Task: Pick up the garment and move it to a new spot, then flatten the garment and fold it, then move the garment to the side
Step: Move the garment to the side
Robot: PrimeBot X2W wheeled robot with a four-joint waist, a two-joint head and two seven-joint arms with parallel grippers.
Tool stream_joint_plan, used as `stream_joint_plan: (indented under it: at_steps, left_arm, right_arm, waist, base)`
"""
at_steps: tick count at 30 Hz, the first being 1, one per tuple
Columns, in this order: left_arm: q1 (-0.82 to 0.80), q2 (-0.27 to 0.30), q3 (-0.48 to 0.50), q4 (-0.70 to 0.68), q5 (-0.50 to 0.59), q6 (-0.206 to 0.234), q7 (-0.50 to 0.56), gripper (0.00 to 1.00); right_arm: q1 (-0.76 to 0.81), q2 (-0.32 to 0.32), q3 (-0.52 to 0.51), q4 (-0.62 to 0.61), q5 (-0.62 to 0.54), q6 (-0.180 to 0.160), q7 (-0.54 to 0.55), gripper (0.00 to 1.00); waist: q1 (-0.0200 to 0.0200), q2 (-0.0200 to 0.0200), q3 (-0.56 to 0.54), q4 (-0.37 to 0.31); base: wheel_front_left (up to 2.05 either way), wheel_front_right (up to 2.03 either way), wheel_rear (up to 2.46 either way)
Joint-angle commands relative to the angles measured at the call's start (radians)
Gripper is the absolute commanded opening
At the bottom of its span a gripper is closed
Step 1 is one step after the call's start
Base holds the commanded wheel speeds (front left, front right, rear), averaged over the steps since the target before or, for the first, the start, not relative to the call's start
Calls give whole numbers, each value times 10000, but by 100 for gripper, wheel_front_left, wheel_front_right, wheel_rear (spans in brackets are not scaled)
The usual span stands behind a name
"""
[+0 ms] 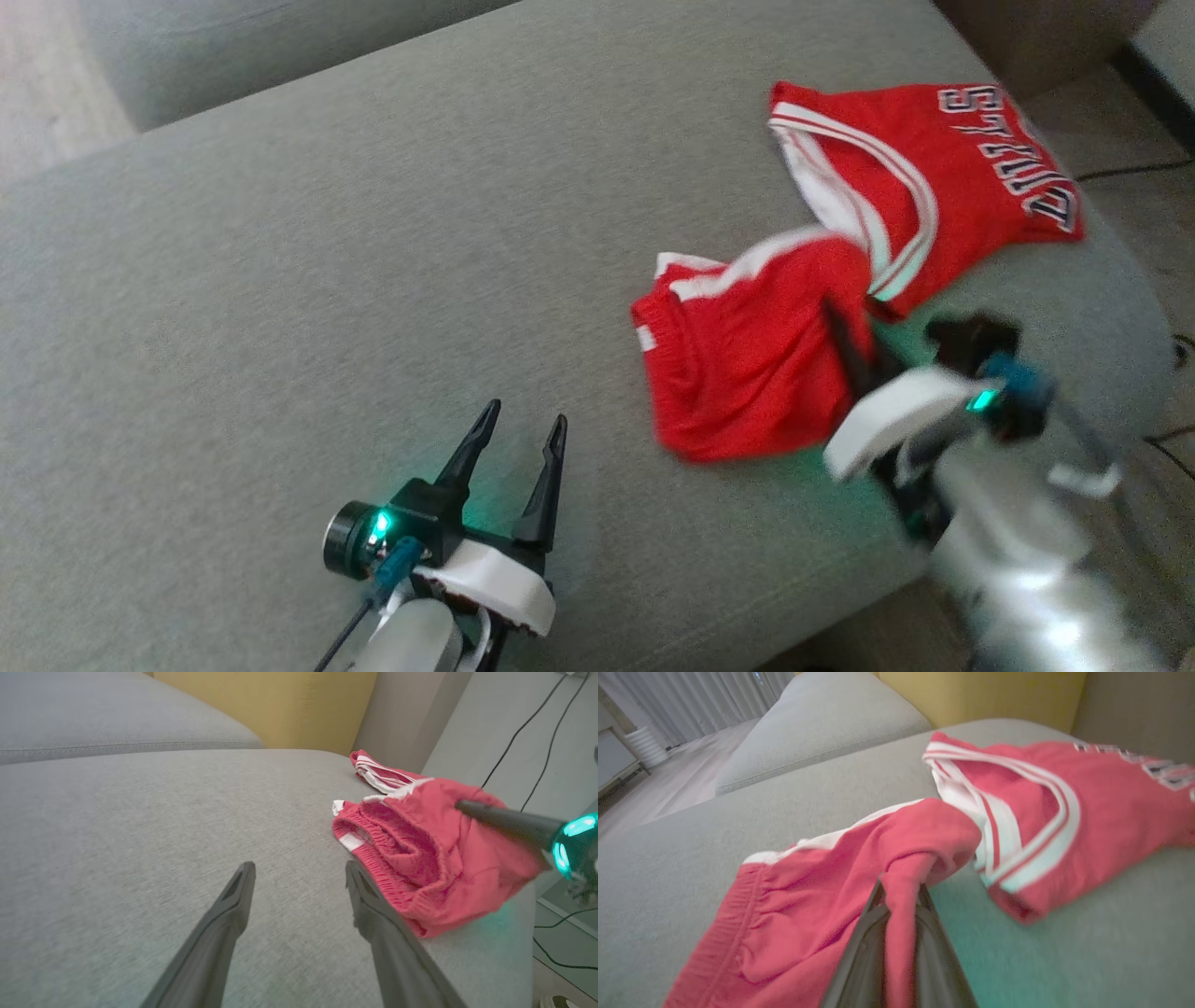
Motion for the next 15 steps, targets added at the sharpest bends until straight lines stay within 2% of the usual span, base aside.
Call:
stream_joint_plan:
  at_steps: [1,6,13,14,15]
  left_arm:
    - [-196,33,186,-213,83,-10,-95,100]
    - [-153,33,146,-147,106,13,-95,100]
    - [-235,33,287,-192,174,97,-95,100]
    - [-251,33,340,-213,180,117,-95,100]
    - [-265,33,386,-220,198,125,-95,100]
  right_arm:
    - [-745,-321,159,-372,-95,65,15,0]
    - [-1894,-1618,-152,22,-549,65,471,0]
    - [-3088,-3124,-1358,1672,-1598,65,746,0]
    - [-3214,-3228,-1567,1901,-1775,65,674,6]
    - [-3314,-3301,-1724,2126,-1988,65,627,69]
  waist:
    - [1,0,150,312]
    - [1,0,380,952]
    - [1,0,655,1560]
    - [1,0,676,1596]
    - [1,0,692,1619]
  base:
    - [0,0,0]
    - [0,0,0]
    - [0,0,0]
    - [0,0,0]
    - [0,0,0]
